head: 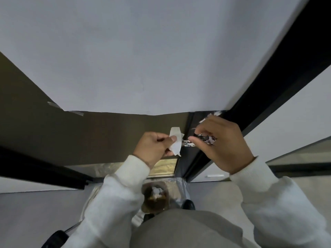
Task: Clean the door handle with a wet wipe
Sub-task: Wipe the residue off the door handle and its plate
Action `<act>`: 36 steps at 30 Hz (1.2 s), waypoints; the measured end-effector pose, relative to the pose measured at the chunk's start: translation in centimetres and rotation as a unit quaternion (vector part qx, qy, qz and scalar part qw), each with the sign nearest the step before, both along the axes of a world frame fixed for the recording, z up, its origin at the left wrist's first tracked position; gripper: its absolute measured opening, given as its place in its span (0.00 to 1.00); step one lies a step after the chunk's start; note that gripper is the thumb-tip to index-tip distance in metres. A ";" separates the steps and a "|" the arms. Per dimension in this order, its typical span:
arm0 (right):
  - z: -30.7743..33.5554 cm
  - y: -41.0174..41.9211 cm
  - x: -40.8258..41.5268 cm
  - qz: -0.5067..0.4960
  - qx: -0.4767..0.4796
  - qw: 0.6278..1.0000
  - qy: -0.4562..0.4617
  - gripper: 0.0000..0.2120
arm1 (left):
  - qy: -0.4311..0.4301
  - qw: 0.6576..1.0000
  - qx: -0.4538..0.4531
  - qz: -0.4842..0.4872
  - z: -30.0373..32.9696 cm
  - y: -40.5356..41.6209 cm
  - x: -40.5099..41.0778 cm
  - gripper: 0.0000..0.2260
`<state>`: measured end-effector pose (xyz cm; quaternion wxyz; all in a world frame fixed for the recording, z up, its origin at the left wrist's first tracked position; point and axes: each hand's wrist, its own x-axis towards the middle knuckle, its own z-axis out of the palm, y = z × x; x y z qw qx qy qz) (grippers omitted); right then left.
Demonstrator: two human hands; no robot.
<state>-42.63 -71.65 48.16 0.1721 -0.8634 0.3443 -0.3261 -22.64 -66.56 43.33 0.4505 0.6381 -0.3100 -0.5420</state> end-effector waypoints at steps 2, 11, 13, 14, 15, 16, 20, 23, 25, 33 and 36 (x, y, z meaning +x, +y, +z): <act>-0.6 0.7 -0.4 -0.003 0.007 1.000 -0.015 0.08 | -0.057 0.998 -0.033 -0.010 -0.6 0.3 0.4 0.09; -5.4 2.5 -4.4 -0.169 0.060 0.977 -0.114 0.02 | -0.065 0.991 -0.113 0.035 -1.7 1.0 -0.4 0.05; -6.6 2.4 -4.7 -0.218 0.101 0.959 -0.149 0.05 | 0.040 0.995 -0.059 0.074 -1.4 0.5 -0.3 0.11; -7.2 2.2 -4.9 -0.231 0.128 0.951 -0.162 0.08 | 0.089 0.992 -0.034 0.085 -1.2 0.3 -0.4 0.12; -7.7 2.0 -5.0 -0.232 0.163 0.942 -0.180 0.10 | 0.122 0.988 -0.014 0.091 -1.1 0.3 -0.4 0.13; -8.1 1.9 -5.1 -0.222 0.207 0.931 -0.203 0.10 | 0.156 0.983 0.000 0.096 -1.0 0.5 -0.5 0.13; -8.7 1.7 -5.1 -0.170 0.330 0.884 -0.284 0.09 | 0.160 0.981 -0.039 0.104 -1.2 1.5 -0.7 0.08; -8.7 1.6 -4.8 -0.148 0.348 0.873 -0.309 0.11 | -0.133 0.980 -0.137 0.048 -1.6 2.4 -1.1 0.06; -8.5 1.4 -4.8 -0.144 0.358 0.866 -0.320 0.11 | -0.272 0.944 -0.182 0.051 -2.2 2.9 -1.9 0.08; -8.1 1.2 -5.0 -0.135 0.377 0.856 -0.327 0.11 | -0.017 0.982 -0.024 0.185 -1.1 1.1 -3.1 0.11; -7.9 1.3 -4.9 -0.137 0.380 0.855 -0.325 0.11 | 0.173 0.966 0.095 0.169 0.4 0.2 -1.9 0.09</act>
